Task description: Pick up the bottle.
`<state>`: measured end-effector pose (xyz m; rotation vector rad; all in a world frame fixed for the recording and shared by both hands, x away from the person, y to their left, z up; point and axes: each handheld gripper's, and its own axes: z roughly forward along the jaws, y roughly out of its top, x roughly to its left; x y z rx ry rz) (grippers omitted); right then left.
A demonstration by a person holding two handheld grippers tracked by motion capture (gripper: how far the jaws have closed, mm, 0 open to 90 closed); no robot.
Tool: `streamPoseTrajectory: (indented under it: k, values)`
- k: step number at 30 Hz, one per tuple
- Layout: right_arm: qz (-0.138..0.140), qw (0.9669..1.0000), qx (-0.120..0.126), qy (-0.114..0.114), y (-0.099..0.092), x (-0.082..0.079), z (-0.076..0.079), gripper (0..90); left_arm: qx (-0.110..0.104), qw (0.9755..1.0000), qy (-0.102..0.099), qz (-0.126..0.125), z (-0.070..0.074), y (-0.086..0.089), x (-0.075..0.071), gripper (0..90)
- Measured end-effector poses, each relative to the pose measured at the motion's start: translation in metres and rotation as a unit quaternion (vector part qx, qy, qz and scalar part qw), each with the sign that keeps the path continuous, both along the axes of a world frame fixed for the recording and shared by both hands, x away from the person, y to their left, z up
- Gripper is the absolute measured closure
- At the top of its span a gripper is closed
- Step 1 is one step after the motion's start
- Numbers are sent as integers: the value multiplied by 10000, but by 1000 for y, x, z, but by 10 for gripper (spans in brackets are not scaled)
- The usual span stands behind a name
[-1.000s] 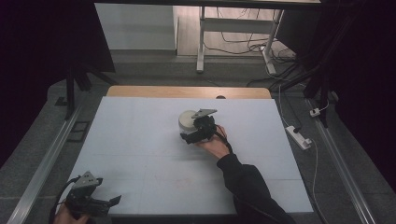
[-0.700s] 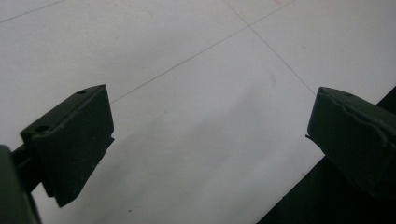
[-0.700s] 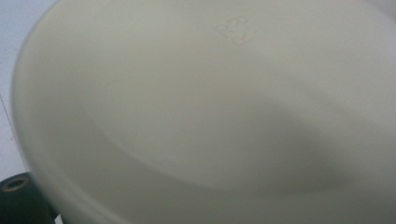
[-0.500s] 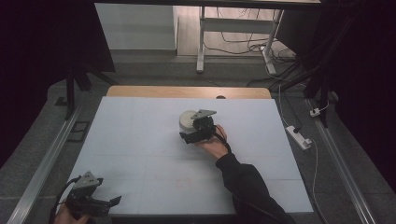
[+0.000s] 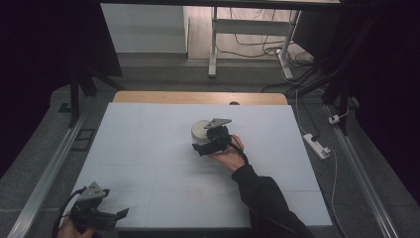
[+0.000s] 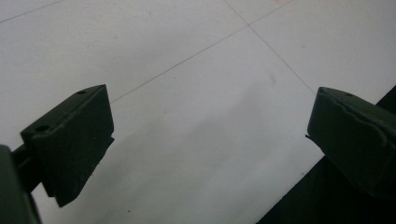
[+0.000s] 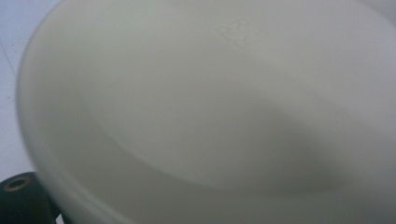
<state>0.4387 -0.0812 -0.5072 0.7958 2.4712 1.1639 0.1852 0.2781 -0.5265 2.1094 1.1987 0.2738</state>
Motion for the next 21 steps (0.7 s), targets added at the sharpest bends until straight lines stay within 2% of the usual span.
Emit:
streamPoseTrajectory:
  k: [9,21]
  values:
    - [135,9998,145,61,-2,-12,9,63,0,10000,-6,-4,0,0,0,17]
    - [385,9990,236,-2,-10,-35,24,63,11,10000,2,-19,0,0,0,17]
